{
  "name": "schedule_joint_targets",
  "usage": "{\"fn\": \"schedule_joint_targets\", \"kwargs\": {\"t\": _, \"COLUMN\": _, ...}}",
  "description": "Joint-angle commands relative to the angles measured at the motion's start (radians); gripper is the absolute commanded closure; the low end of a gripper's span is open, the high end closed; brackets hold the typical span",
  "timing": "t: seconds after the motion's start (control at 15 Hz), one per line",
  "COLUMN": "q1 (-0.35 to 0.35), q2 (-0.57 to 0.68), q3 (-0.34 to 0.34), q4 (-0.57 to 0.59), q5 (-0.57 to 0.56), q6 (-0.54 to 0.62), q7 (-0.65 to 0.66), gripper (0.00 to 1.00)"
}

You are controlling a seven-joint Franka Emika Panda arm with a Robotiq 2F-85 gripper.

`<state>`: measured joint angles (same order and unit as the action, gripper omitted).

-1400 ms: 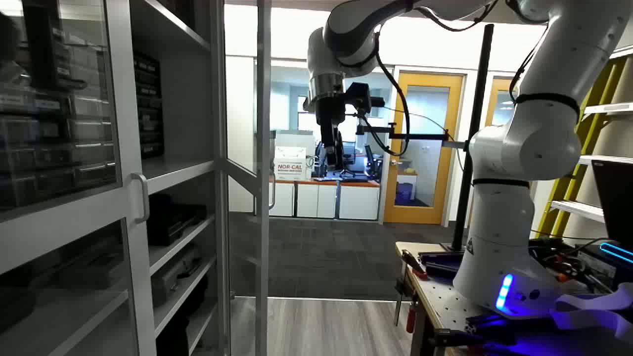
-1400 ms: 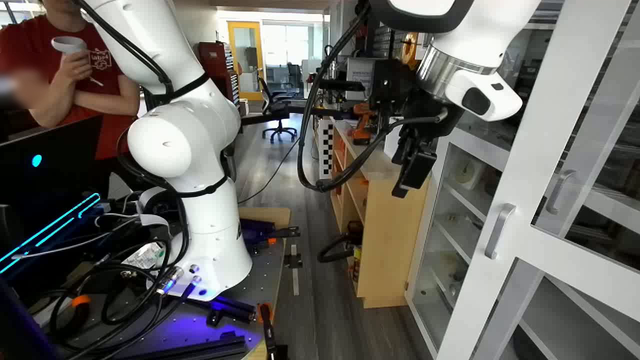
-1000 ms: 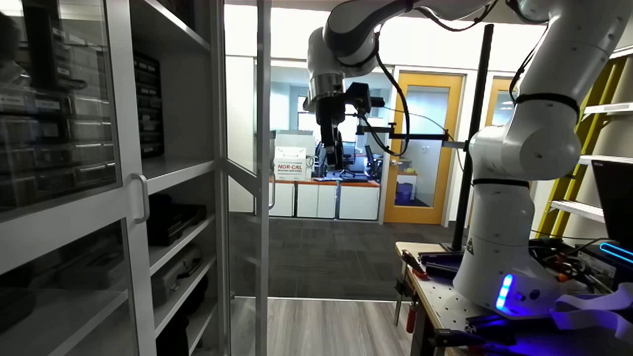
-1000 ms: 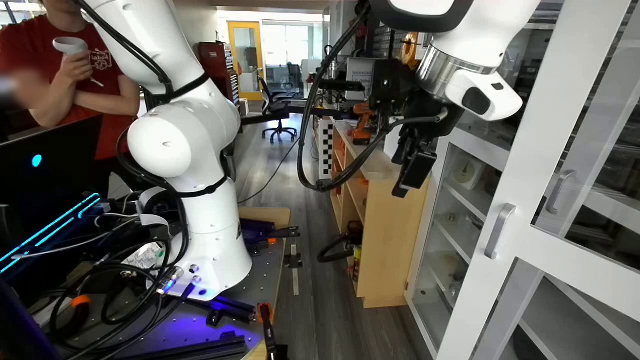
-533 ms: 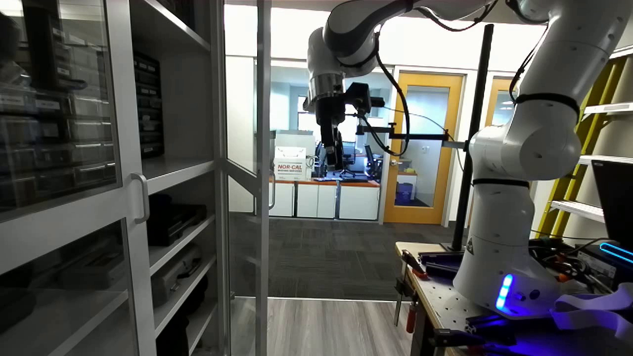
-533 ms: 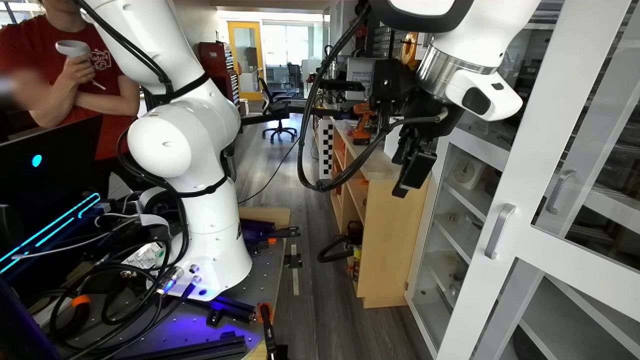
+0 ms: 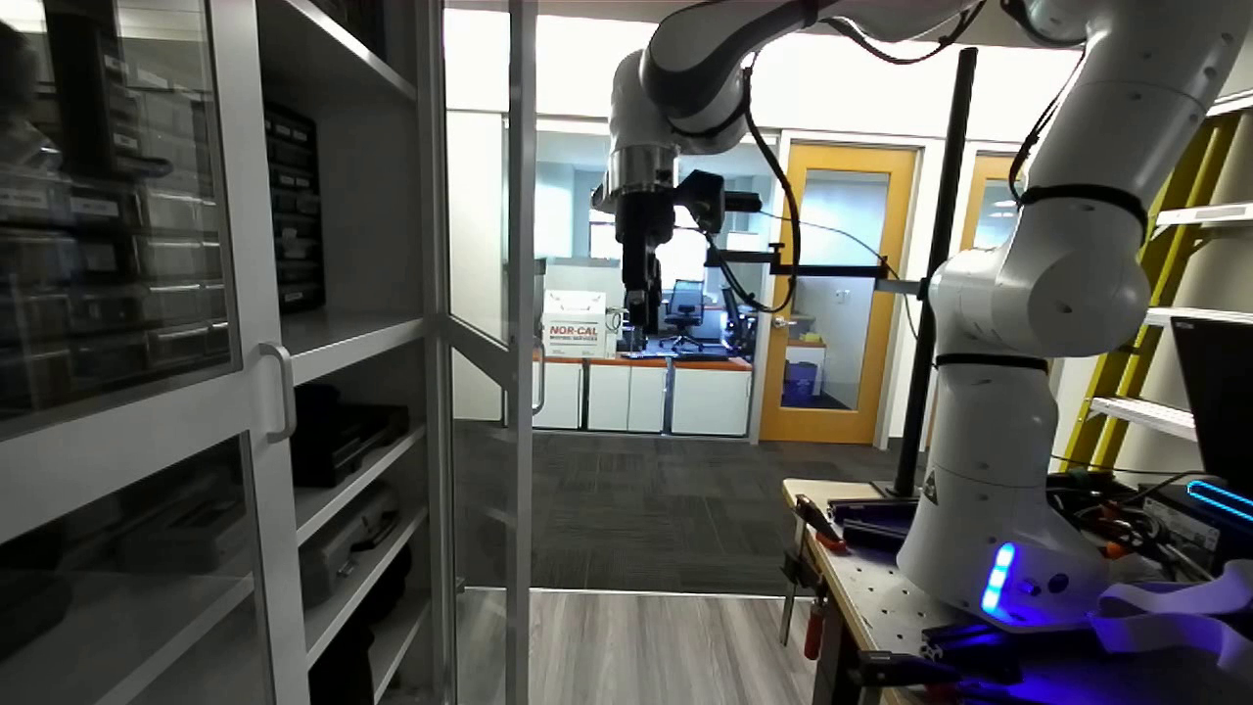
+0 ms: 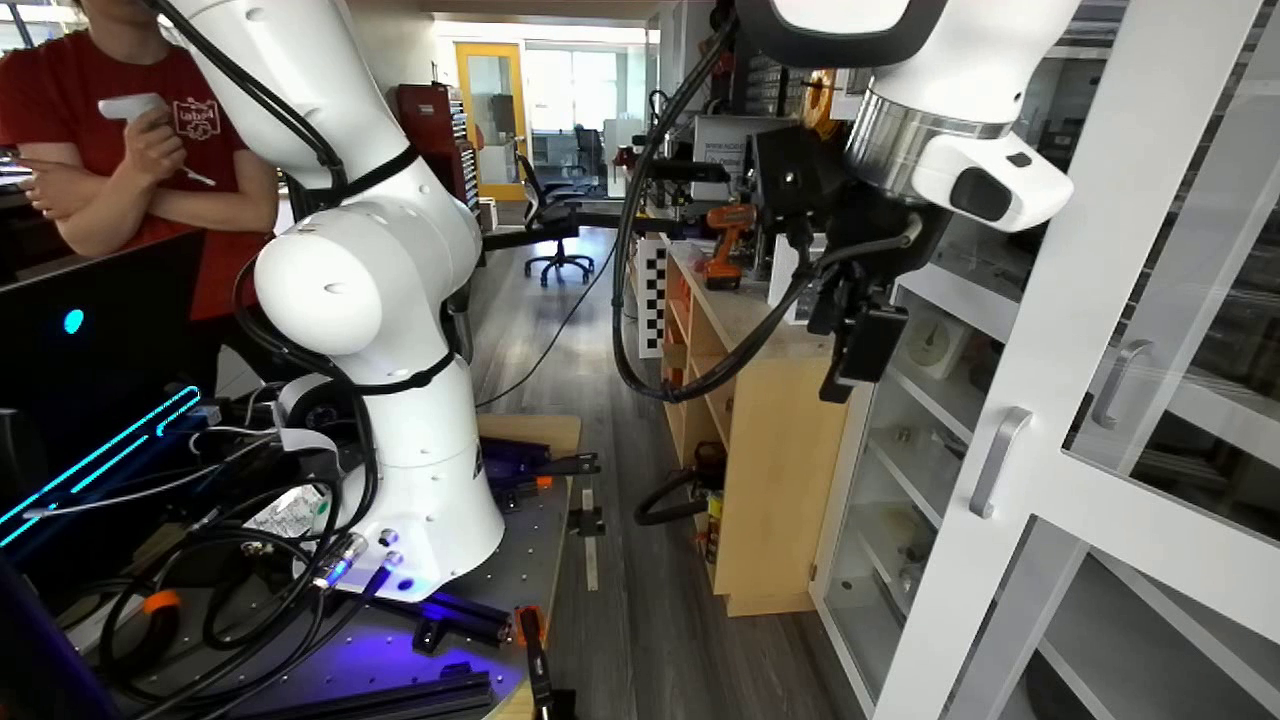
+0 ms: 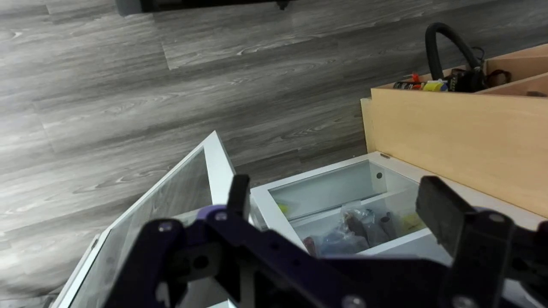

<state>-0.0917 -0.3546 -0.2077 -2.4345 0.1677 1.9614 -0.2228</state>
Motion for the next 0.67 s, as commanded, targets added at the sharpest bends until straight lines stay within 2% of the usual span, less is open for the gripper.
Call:
{"fn": "schedule_joint_targets", "kwargs": {"t": 0.0, "q1": -0.011, "q2": -0.012, "q3": -0.005, "q4": -0.031, "q5": -0.008, "q6": 0.096, "q7": -0.066, "gripper": 0.0}}
{"fn": "schedule_joint_targets", "kwargs": {"t": 0.33, "q1": -0.009, "q2": -0.014, "q3": -0.019, "q4": -0.079, "q5": -0.034, "q6": 0.245, "q7": -0.169, "gripper": 0.0}}
{"fn": "schedule_joint_targets", "kwargs": {"t": 0.6, "q1": 0.002, "q2": -0.014, "q3": -0.043, "q4": -0.121, "q5": -0.013, "q6": 0.365, "q7": -0.256, "gripper": 0.0}}
